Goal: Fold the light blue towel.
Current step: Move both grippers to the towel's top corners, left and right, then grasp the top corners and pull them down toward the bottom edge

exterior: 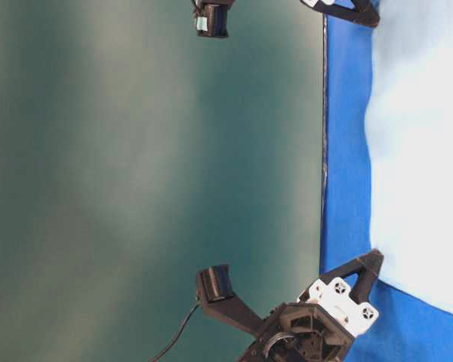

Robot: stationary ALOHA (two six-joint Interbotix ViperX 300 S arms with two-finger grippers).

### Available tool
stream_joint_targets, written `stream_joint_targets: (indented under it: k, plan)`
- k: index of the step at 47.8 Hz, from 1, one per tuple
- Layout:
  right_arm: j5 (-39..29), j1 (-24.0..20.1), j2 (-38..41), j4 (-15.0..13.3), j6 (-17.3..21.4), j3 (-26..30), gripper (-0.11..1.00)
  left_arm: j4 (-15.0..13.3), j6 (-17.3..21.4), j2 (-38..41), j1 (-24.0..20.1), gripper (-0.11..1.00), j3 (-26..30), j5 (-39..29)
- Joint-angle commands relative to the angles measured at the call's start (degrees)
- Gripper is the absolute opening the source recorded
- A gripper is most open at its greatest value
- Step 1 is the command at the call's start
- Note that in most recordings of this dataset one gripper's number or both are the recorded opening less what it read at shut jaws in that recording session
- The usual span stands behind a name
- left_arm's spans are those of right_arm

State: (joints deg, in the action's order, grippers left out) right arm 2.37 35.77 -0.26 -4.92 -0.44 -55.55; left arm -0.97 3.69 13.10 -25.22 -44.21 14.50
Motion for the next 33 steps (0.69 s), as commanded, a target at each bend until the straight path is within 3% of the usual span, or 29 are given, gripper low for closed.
stream_joint_targets:
  k: [1, 10, 22, 33]
  plan:
    - [-0.3, 0.4, -0.3, -0.2, -0.1, 0.4, 0.02, -0.1, 0.0, -1.8, -0.2, 0.02, 0.4, -0.2]
    - [-1.1, 0.4, -2.1, -0.2, 0.1, 0.5, 0.02, -0.1, 0.0, -4.2, -0.2, 0.02, 0.4, -0.9]
    - [-6.3, 0.4, -10.5, -0.2, 0.4, 0.4, 0.02, 0.0, 0.0, -10.5, 0.2, 0.02, 0.4, -3.0]
    - [-7.0, 0.0, -13.0, -0.2, 0.6, 0.0, 0.02, -0.1, -0.1, -11.0, 1.6, 0.02, 0.4, -3.4]
